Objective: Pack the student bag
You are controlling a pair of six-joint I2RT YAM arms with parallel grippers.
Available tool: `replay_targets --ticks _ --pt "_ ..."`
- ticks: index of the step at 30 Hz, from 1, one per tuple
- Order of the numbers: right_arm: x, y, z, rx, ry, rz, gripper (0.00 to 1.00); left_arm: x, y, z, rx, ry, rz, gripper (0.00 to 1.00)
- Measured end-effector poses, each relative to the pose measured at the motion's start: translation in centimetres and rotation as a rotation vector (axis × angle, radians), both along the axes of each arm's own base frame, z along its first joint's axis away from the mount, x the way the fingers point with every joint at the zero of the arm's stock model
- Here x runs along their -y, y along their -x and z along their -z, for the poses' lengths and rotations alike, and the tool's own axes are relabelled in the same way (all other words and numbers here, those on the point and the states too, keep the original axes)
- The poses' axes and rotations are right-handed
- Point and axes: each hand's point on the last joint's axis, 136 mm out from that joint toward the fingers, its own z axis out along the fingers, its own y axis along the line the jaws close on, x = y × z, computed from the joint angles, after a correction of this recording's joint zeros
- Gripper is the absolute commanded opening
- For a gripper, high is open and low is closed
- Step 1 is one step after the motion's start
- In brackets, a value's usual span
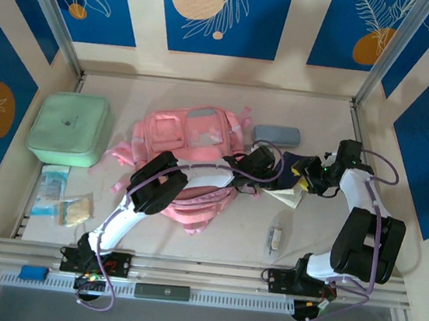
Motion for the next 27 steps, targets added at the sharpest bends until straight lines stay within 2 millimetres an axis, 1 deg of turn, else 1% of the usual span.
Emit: replay_targets --ticks 2,8,13,16,18,20,21,22,24,27 --pt "0.2 0.2 0.2 -0.006 -0.010 0.008 0.36 0.0 0.0 0.0 0.000 0.000 0.001 0.39" --pt "0.3 0.6 0.6 -0.010 -0.035 0.012 0.21 0.0 0.0 0.0 0.000 0.000 0.001 0.40" --pt "0.1 0.6 0.5 0.000 -0.074 0.015 0.07 0.0 0.0 -0.1 0.000 0.001 0.001 0.41" --pt "0.1 0.6 0.4 0.002 -0.088 0.020 0.02 0.0 0.1 -0.3 0.005 -0.003 0.013 0.43" --pt "0.0 0.6 0.2 0.005 -0.105 0.020 0.00 -0.3 0.2 -0.9 0.011 -0.007 0.019 0.44" --pt "-0.2 0.6 -0.3 0.021 -0.114 0.015 0.00 -1.0 0.3 -2.6 0.022 0.004 0.024 0.48" --pt "-0.3 0.6 -0.6 0.030 -0.116 0.013 0.00 -1.4 0.2 -3.6 0.031 0.011 0.023 0.49" --pt "-0.4 0.7 -1.2 0.045 -0.118 0.011 0.00 -1.9 0.3 -5.1 0.046 0.024 0.025 0.50" --pt "-0.7 0.8 -2.3 0.078 -0.121 0.002 0.00 -3.0 0.5 -8.6 0.082 0.058 0.020 0.53" --pt "-1.5 0.9 -4.6 0.132 -0.124 -0.025 0.00 -6.0 0.9 -14.6 0.162 0.121 -0.006 0.58"
